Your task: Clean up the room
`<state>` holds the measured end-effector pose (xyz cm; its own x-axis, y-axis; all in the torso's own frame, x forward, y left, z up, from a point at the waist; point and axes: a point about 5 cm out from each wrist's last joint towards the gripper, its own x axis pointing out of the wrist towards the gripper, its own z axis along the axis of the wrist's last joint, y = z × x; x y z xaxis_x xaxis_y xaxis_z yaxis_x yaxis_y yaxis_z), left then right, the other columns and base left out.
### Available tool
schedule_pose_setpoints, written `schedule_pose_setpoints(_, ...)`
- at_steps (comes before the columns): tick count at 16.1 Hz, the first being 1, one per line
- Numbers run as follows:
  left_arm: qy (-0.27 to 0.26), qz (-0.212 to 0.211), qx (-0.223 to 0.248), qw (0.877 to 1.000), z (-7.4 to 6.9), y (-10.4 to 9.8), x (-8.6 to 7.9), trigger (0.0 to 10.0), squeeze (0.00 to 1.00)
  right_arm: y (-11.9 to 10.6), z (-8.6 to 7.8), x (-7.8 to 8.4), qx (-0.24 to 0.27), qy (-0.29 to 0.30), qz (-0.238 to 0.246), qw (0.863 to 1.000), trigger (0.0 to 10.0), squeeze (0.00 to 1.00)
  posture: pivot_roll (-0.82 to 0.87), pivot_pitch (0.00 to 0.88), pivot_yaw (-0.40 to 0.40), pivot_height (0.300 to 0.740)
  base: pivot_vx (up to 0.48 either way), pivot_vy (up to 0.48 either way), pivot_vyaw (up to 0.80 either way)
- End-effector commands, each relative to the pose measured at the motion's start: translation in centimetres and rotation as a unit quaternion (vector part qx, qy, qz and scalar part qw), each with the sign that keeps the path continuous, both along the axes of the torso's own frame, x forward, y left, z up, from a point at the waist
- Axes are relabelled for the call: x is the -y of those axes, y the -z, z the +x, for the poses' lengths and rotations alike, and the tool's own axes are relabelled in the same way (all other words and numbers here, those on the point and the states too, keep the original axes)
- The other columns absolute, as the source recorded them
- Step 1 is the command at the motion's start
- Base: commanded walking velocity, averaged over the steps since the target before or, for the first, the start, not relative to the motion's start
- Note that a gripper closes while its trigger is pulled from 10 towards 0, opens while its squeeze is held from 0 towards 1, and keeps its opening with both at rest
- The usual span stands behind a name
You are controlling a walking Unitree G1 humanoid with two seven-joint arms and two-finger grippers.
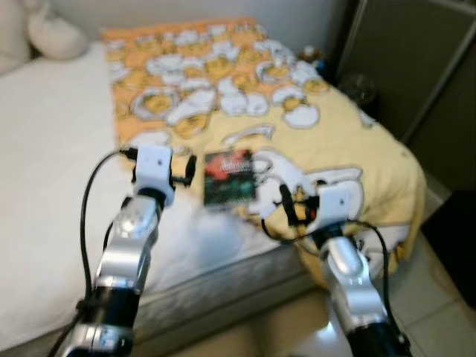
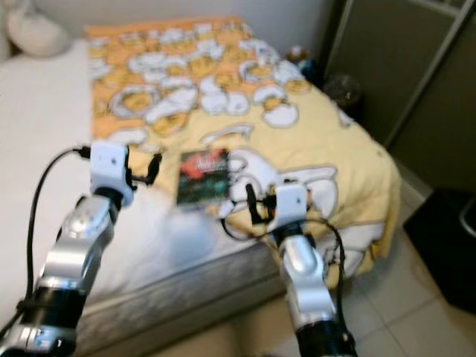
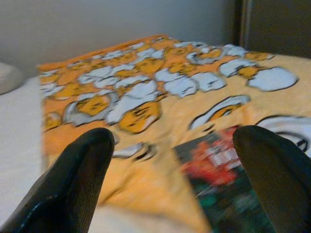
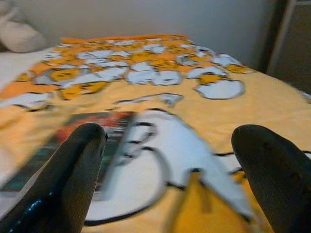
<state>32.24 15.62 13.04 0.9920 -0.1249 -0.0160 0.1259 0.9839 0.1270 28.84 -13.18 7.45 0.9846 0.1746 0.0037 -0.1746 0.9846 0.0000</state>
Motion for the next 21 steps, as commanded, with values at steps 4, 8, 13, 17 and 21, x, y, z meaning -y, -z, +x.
schedule_pose_setpoints(4,0.021,-0.031,-0.038,0.999,2.0,-0.1,-0.1,10.0,0.0,-0.4,-0.2,2.6,-0.011,-0.003,-0.005,1.0,10.0,0.0,-0.02,0.0,0.009,0.74,0.0,0.0,0.0)
schedule_pose_setpoints(8,0.022,-0.042,-0.092,0.995,3.7,1.4,-1.1,10.0,0.0,-0.8,-0.9,3.8,-0.042,-0.07,0.004,0.997,10.0,0.0,-0.06,0.025,0.002,0.74,0.0,0.0,0.0)
schedule_pose_setpoints(13,0.015,-0.141,-0.183,0.973,4.1,4.2,-2.1,10.0,0.0,-1.5,-2.4,5.6,-0.066,-0.112,-0.011,0.991,10.0,0.0,-0.15,0.085,0.004,0.74,0.0,0.0,0.0)
schedule_pose_setpoints(17,-0.05,-0.201,-0.234,0.95,3.0,6.4,-4.5,10.0,0.0,0.1,-4.5,2.4,-0.082,-0.116,0.005,0.99,10.0,0.0,-0.17,0.138,0.015,0.74,0.0,0.0,0.0)
schedule_pose_setpoints(21,-0.076,-0.257,-0.244,0.932,2.5,6.9,-5.4,10.0,0.0,0.5,-5.0,-0.4,-0.081,-0.129,0.004,0.988,10.0,0.0,-0.18,0.182,0.023,0.74,0.0,0.0,0.0)
